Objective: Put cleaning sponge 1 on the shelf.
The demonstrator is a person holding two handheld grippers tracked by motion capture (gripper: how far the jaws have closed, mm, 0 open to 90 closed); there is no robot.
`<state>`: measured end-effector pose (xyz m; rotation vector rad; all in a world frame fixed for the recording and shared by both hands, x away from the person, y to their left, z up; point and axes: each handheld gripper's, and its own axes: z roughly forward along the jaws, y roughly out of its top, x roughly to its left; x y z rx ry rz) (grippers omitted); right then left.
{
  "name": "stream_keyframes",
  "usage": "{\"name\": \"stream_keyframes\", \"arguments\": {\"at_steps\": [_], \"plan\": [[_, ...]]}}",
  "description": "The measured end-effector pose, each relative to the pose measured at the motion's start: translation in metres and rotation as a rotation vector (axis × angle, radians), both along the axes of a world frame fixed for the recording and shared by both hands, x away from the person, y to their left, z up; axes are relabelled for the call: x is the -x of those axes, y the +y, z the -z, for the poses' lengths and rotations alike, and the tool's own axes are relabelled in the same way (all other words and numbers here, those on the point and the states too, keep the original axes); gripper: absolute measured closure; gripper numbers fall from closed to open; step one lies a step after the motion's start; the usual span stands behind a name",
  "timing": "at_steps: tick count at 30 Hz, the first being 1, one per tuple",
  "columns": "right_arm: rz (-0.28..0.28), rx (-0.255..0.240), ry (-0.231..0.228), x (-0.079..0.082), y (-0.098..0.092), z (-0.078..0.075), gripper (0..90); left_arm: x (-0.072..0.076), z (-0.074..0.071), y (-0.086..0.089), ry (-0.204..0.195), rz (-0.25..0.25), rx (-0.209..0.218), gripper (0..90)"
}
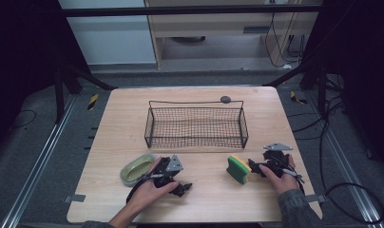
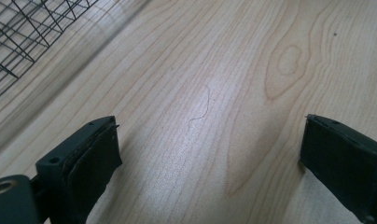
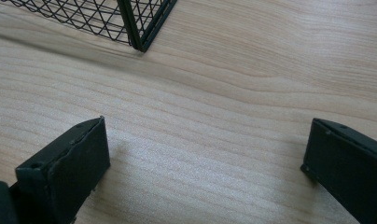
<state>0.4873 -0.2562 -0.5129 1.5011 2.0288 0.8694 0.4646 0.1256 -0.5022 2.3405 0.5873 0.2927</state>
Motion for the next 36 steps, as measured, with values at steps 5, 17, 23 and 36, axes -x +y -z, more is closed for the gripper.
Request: {"name": "stream_keyframes", "arguments": {"at_steps": [5,17,23,36], "plan": [[-0.004,-0.002,0.001,0.0,0.0,0.0,0.4,0.005,-0.016,-0.009,-0.071,0.047,-0.086,4.9],[-0.004,0.002,-0.001,0.0,0.0,0.0,0.4,-0.002,-0.072,0.022,-0.115,-0.021,-0.291,7.6],[-0.014,0.0,0.001,-0.003,0.0,0.0,0.4,-0.014,-0.089,0.057,-0.028,-0.068,-0.32,9.4],[-0.014,0.003,0.001,-0.003,0.0,0.0,0.4,-0.031,-0.086,0.086,0.14,-0.13,-0.483,30.1]]}}
